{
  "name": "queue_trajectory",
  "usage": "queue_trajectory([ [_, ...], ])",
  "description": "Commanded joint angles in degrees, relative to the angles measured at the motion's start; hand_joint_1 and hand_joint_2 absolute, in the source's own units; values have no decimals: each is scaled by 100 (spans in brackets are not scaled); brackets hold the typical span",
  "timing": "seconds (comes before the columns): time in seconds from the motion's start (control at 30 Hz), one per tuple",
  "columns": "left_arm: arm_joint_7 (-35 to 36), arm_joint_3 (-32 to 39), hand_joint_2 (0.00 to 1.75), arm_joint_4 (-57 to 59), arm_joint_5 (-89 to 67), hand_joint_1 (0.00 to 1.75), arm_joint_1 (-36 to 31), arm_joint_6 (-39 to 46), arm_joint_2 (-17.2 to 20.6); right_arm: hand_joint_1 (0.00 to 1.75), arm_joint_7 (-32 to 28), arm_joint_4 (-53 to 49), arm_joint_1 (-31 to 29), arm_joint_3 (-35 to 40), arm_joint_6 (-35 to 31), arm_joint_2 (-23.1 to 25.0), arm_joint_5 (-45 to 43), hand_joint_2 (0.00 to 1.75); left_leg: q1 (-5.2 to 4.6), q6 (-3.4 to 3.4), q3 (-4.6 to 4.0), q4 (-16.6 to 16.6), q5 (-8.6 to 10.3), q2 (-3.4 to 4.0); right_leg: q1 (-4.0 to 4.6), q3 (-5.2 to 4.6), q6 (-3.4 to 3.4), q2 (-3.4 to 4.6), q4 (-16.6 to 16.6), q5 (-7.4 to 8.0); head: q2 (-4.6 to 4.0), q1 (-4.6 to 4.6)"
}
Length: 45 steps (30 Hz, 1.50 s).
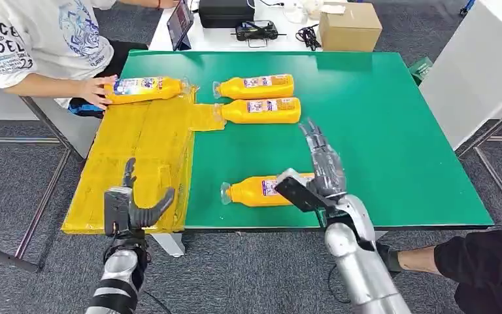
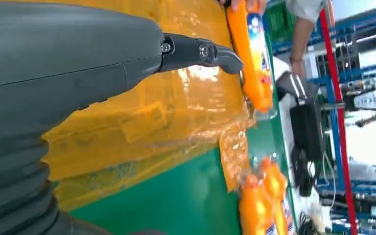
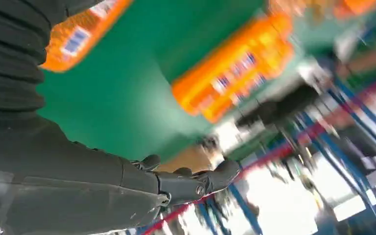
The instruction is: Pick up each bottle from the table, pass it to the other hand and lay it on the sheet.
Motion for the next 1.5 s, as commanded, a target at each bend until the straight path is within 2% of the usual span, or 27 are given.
queue_trajectory([
  [0.03,53,-154,175,391,-78,0,-150,-65,67,0,65,2489,-1336,535,757,24,-371,175,2,-6,28,-5,-8,22,2,22,-9,22,-6,0,0,0],
  [0.1,71,-162,175,491,-117,0,-187,-31,66,0,29,2727,-1449,629,947,32,-487,175,4,-7,33,-7,-9,17,5,29,-10,17,-10,-3,0,2],
  [0.43,65,-159,175,533,-122,0,-201,-20,65,0,15,2806,-1475,649,947,50,-519,175,1,-5,13,-2,-4,2,2,13,-5,4,-3,-2,0,-2],
  [0.5,65,-159,175,533,-122,0,-201,-20,65,0,15,2806,-1475,649,947,50,-519,175,6,-11,42,0,-15,7,7,41,-15,8,-2,-12,0,-2],
  [0.53,65,-159,175,533,-122,0,-201,-20,65,0,15,2806,-1475,649,947,50,-519,175,0,-5,14,-2,-3,0,1,13,-6,2,-2,-3,0,-2],
  [0.63,88,-182,175,651,-176,0,-243,-32,94,0,58,3183,-1664,930,1148,58,-555,175,1,-6,17,-2,-5,4,1,16,-7,7,-3,-3,0,0],
  [0.67,88,-181,175,664,-176,0,-249,-37,94,0,62,3257,-1704,968,1185,68,-559,175,6,-13,48,0,-19,15,8,45,-18,16,-3,-12,0,-2],
  [0.73,102,-204,175,728,-194,0,-283,-46,91,0,20,3579,-1911,1177,1347,72,-586,175,2,-5,13,-1,-4,7,2,11,-6,9,-3,-1,0,-2],
  [0.8,130,-239,175,819,-223,0,-341,-45,101,0,-31,3774,-2093,1344,1520,51,-628,175,1,-6,17,0,-6,9,2,14,-8,11,0,-3,0,-2],
  [1.0,106,-269,175,1001,-176,0,-457,-20,111,0,-132,3988,-2544,1991,2125,-246,-856,175,3,-9,29,5,-12,8,4,27,-12,9,3,-10,0,-2],
  [1.43,131,-436,175,1065,-57,0,-461,-50,128,0,-49,3667,-2603,2961,2485,-944,-1374,175,-1,-5,13,3,-5,-6,0,15,-7,-3,1,-6,0,-2],
  [1.5,142,-457,175,1076,-35,0,-451,-41,134,0,-26,3523,-2632,3186,2637,-1103,-1452,175,3,-12,36,8,-17,-2,5,37,-16,0,5,-16,0,-2],
])
